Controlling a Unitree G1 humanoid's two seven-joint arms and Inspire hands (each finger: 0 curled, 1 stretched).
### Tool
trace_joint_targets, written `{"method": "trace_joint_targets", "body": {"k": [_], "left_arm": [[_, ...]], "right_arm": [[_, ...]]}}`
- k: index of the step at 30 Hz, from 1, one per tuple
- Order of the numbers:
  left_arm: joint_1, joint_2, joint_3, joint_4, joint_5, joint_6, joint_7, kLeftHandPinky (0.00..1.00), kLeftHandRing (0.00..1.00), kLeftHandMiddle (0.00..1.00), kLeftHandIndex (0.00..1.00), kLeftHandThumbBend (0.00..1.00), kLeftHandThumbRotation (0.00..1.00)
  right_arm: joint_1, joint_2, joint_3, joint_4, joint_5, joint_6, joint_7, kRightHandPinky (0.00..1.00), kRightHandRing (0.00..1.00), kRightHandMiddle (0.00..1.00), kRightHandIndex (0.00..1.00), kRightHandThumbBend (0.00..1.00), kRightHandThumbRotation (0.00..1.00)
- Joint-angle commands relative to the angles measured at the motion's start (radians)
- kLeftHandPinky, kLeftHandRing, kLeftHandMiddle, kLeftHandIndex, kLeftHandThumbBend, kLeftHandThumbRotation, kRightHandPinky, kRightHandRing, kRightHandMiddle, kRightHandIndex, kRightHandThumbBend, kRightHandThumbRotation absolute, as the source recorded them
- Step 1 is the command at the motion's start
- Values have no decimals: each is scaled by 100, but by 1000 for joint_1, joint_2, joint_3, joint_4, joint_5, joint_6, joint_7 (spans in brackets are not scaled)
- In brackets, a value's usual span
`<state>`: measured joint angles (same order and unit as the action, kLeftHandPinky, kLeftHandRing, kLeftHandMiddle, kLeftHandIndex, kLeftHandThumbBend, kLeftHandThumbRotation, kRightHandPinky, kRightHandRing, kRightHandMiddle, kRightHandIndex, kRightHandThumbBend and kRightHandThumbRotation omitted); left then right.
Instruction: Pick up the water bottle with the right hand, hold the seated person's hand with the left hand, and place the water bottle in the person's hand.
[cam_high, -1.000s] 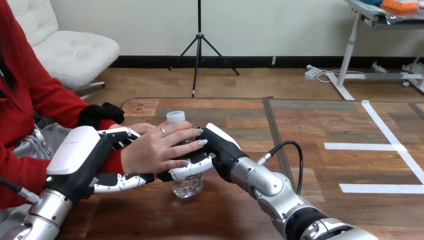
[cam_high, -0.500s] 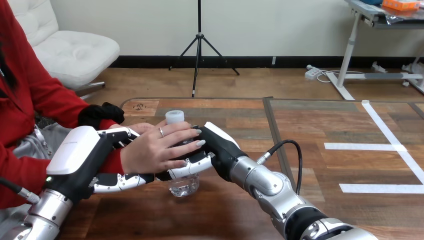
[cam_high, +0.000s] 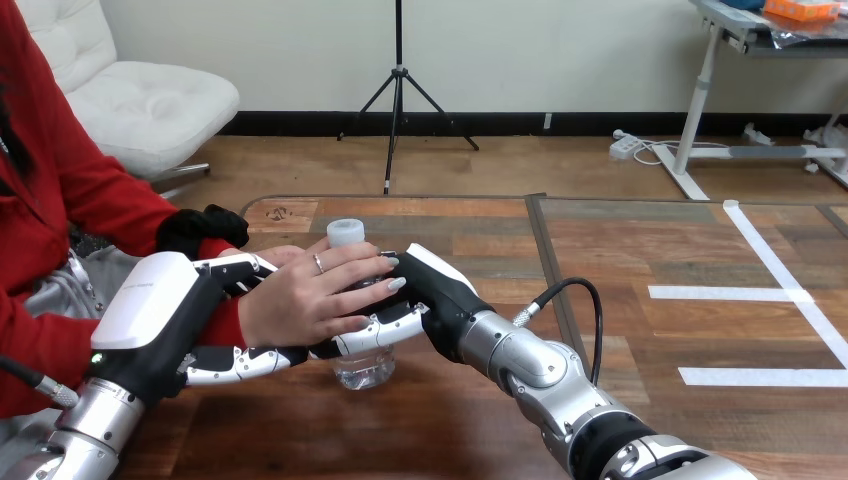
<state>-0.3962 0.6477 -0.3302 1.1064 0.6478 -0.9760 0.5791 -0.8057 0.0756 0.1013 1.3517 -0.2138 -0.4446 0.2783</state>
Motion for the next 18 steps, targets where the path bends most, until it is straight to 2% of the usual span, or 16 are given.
{"method": "trace_joint_targets", "body": {"k": [1,18], "left_arm": [[-57,-29,-3,-23,16,5,28,49,54,59,62,75,42],[-57,-29,-2,-11,29,18,51,49,55,60,62,75,42]], "right_arm": [[-86,-5,-18,-53,19,0,12,67,77,78,77,100,27],[-90,-43,-33,-61,37,3,46,67,78,79,80,100,37]]}}
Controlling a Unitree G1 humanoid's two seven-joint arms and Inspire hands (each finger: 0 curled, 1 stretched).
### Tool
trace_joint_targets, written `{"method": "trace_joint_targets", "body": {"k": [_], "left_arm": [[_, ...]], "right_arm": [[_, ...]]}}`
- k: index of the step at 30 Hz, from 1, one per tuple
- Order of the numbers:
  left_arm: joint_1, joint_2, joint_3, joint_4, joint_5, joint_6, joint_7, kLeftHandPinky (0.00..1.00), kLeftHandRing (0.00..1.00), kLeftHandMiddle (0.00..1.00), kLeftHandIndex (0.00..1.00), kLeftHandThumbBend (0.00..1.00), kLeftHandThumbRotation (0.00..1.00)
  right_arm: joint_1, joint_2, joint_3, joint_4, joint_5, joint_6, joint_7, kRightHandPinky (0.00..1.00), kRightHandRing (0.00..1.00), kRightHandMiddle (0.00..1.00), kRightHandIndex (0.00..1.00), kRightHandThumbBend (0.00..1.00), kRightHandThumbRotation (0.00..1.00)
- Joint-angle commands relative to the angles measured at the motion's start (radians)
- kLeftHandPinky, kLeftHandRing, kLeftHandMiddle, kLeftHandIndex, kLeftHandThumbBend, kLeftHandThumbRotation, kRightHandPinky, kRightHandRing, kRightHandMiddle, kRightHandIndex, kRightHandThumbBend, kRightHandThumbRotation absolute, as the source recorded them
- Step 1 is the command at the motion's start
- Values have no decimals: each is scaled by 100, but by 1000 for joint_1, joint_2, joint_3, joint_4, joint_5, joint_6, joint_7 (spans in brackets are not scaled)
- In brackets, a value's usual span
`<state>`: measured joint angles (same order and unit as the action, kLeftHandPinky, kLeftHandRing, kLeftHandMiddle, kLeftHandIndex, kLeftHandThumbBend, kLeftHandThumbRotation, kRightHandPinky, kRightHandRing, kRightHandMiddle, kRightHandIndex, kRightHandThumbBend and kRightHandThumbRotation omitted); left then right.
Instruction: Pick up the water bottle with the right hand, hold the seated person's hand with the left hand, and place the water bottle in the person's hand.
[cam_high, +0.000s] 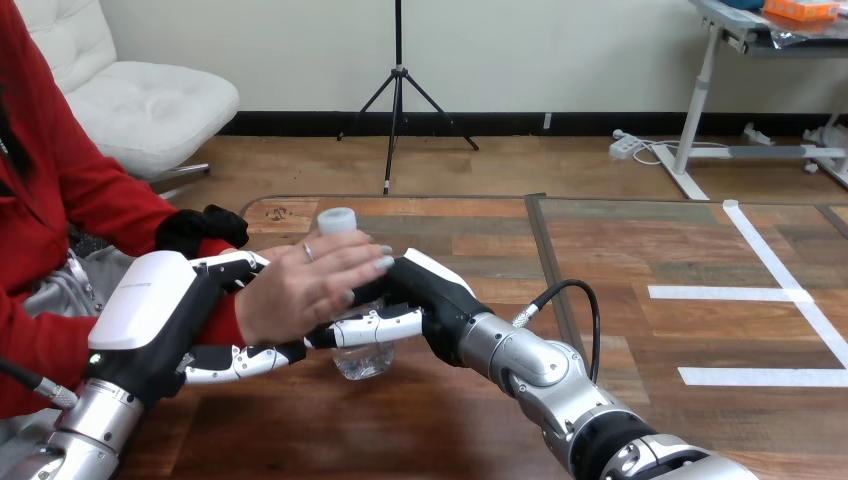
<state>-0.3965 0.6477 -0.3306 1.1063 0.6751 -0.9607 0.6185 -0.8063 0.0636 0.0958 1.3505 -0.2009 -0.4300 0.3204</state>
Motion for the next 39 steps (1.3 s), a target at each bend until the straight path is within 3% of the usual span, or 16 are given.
{"method": "trace_joint_targets", "body": {"k": [1,27,39], "left_arm": [[-57,-29,-1,-10,2,2,14,49,55,60,62,75,42],[-57,-25,8,0,-13,1,6,52,57,62,65,79,44],[-62,-29,10,11,-21,11,-12,58,63,68,70,89,50]], "right_arm": [[-89,-35,-28,-61,25,-12,5,67,78,79,81,100,37],[-76,-99,-34,-74,21,-30,28,66,76,77,81,100,45],[-64,-132,-54,-81,44,-35,55,65,75,76,80,100,48]]}}
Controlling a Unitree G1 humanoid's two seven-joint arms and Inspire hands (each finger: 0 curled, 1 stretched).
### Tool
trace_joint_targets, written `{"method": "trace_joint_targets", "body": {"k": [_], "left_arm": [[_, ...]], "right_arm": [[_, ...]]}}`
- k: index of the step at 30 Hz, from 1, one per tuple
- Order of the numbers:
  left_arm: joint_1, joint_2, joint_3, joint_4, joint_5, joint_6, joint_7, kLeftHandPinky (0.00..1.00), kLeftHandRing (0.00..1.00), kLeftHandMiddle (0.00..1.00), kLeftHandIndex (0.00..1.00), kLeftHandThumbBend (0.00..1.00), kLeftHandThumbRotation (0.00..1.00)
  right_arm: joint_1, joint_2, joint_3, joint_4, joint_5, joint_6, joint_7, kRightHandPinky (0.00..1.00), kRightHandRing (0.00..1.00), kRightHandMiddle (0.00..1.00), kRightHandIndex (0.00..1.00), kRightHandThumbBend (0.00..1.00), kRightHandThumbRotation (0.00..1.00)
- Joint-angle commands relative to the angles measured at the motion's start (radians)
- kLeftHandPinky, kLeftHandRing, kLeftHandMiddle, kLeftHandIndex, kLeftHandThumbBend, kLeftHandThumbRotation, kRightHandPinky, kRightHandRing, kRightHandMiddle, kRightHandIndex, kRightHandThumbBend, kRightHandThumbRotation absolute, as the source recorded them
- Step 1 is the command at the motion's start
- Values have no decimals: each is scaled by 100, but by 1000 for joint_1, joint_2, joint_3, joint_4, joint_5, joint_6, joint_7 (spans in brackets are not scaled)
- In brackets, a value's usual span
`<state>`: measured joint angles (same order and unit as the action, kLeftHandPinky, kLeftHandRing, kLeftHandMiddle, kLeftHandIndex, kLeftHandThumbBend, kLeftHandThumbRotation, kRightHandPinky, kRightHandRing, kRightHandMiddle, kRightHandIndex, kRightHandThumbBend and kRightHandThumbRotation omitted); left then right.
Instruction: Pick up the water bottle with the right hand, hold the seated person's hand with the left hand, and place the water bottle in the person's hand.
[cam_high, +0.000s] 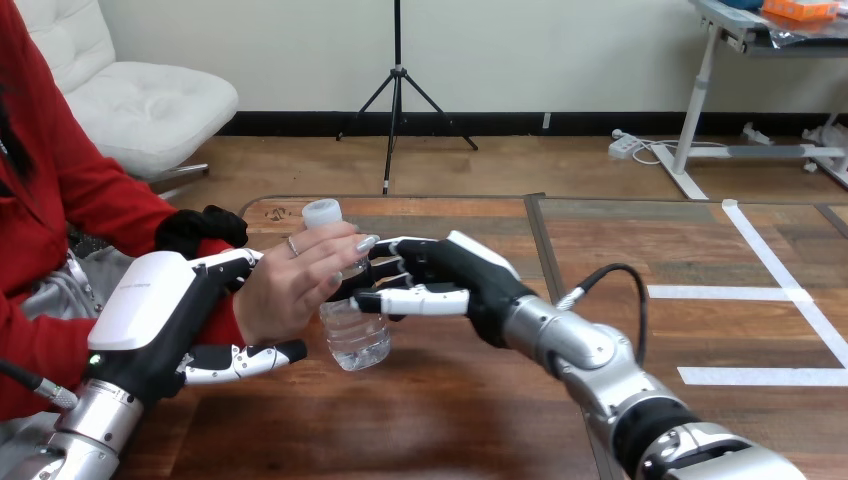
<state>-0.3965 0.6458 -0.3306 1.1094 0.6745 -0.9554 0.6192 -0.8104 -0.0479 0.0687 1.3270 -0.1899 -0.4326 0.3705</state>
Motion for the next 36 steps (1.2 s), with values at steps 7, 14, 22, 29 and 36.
{"method": "trace_joint_targets", "body": {"k": [7,14,22,29,36], "left_arm": [[-63,-28,10,8,-28,12,-43,63,69,75,77,96,55],[-69,-31,5,19,-25,1,-48,66,74,81,86,100,59],[-75,-36,4,35,-33,-18,-62,71,81,89,95,100,62],[-81,-42,4,49,-40,-30,-74,75,85,94,99,100,64],[-85,-53,2,58,-53,-48,-89,79,90,97,100,100,65]], "right_arm": [[-52,-38,-36,-65,42,-41,16,65,75,76,80,100,51],[-44,-55,-48,-72,62,-47,29,65,75,76,80,100,51],[-27,-83,-61,-83,73,-61,39,65,75,76,81,100,53],[-9,-107,-60,-95,77,-92,33,67,76,76,81,100,56],[16,-128,-78,-108,108,-118,56,68,76,76,81,100,57]]}}
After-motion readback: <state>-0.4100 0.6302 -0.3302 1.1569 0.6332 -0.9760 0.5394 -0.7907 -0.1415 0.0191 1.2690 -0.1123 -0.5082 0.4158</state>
